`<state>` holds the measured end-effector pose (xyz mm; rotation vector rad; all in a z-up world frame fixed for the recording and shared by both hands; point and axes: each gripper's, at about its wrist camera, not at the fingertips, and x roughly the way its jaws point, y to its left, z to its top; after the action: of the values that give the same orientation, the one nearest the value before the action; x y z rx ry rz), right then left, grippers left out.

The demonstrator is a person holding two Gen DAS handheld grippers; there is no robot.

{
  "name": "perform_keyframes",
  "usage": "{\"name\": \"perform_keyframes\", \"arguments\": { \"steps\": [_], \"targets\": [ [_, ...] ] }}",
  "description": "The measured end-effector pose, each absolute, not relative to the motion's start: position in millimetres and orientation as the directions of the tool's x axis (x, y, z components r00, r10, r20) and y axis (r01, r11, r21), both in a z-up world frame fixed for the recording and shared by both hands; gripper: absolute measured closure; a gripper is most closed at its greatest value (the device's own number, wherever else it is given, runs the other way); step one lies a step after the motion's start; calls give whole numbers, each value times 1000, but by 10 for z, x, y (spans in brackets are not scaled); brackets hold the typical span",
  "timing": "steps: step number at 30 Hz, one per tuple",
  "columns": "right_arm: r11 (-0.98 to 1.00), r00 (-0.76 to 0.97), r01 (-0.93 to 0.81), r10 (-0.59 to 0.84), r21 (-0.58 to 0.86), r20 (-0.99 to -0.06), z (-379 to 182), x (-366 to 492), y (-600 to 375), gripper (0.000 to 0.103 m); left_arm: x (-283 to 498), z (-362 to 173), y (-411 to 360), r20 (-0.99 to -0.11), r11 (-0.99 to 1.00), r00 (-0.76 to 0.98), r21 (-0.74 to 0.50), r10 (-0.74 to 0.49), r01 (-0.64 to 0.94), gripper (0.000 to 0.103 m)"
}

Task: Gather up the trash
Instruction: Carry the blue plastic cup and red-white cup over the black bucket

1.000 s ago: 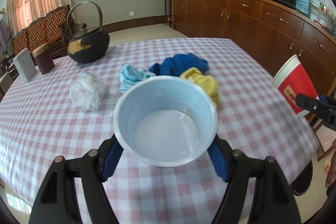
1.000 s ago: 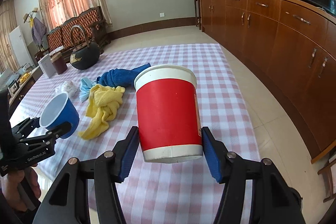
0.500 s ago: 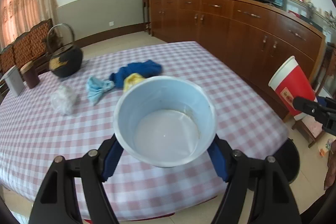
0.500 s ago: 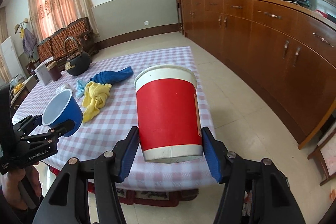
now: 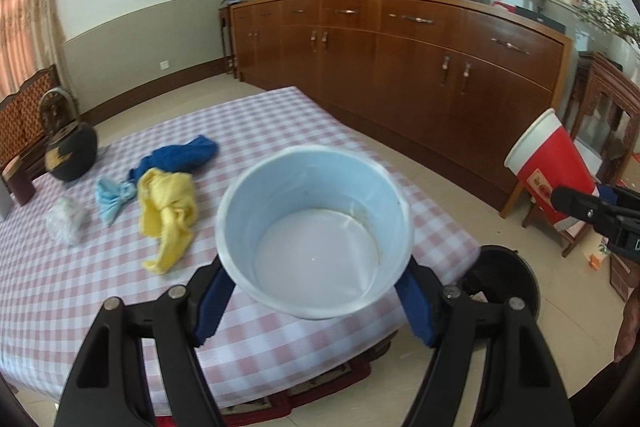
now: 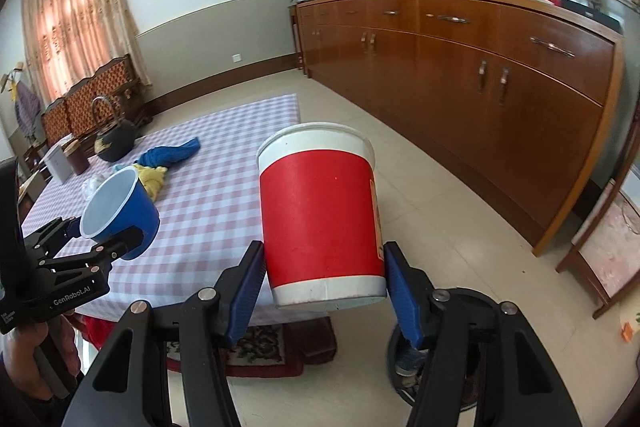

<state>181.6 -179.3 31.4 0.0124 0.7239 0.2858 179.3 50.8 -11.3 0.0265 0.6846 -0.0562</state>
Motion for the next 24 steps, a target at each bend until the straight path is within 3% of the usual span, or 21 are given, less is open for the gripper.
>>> {"name": "perform_keyframes", "arguments": {
  "steps": [24],
  "targets": [
    [994, 705, -47, 106, 103, -701, -17, 1546, -3091, 42, 1949, -367, -810, -668, 944, 705, 8, -239, 329, 28]
  ]
}}
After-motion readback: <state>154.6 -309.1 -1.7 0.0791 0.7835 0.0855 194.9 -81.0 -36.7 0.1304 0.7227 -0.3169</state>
